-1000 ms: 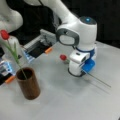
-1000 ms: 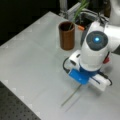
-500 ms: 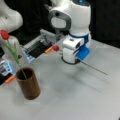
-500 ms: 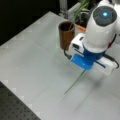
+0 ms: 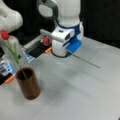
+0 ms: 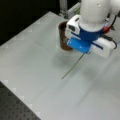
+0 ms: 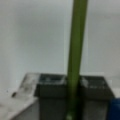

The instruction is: Flower insertion into a vase

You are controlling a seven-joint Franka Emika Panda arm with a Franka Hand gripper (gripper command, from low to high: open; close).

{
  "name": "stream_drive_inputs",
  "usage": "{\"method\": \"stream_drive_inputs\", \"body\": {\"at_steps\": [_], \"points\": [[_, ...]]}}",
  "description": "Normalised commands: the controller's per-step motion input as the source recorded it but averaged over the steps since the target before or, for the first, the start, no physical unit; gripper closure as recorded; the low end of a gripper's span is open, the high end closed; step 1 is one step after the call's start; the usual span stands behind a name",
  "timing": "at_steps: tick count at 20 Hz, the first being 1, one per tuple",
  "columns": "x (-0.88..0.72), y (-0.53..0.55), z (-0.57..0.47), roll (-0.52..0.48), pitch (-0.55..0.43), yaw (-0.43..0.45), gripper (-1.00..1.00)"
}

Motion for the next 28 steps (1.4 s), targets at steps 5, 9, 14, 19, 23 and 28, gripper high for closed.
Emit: {"method": "stream_drive_inputs", "body": {"at_steps": [5, 9, 14, 19, 23, 28], "points": [[-0.38, -0.24, 0.09, 0.127, -0.037, -0.020, 1.00], [-0.61, -0.41, 0.10, 0.129, -0.059, 0.028, 1.00], [-0.69, -0.47, 0.04, 0.130, -0.100, 0.099, 1.00], [-0.61, -0.35, -0.05, 0.089, -0.114, 0.109, 1.00], [-0.56, -0.33, -0.07, 0.023, -0.106, 0.121, 1.00], [-0.54, -0.38, -0.04, -0.041, -0.074, 0.144, 1.00]]}}
